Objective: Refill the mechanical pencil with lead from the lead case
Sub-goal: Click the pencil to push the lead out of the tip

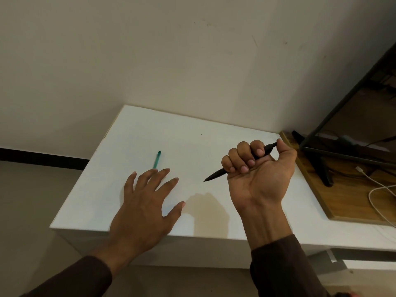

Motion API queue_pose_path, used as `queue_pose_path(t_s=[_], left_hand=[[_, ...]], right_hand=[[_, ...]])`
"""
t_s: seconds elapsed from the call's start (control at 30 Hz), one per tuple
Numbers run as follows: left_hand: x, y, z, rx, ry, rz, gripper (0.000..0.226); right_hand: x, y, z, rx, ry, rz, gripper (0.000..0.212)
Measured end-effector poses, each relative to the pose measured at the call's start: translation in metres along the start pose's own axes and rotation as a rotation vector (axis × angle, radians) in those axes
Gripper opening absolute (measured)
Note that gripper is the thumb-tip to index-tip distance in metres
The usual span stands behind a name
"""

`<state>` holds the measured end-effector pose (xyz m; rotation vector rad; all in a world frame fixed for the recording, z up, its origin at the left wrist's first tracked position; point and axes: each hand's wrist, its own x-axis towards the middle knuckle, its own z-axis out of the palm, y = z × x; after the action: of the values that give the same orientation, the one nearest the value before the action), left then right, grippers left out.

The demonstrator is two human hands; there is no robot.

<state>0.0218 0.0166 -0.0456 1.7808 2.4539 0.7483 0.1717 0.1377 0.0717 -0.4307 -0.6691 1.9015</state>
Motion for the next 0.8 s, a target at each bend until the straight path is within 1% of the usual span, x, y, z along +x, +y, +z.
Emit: queue_pose_path(t_s=[0.27, 0.8], left_hand=[[-0.0006, -0.0008, 0.0034, 0.035, -0.009, 0.002, 0.059], [-0.0003, -0.001, 0.0067, 0.012, -0.004, -0.008, 0.059]], right_hand=[[0.0, 0.0014, 0.0008, -0.014, 0.001, -0.006, 0.044], [-0.0012, 0.001, 0.0022, -0.013, 0.028, -0.02, 0.044]])
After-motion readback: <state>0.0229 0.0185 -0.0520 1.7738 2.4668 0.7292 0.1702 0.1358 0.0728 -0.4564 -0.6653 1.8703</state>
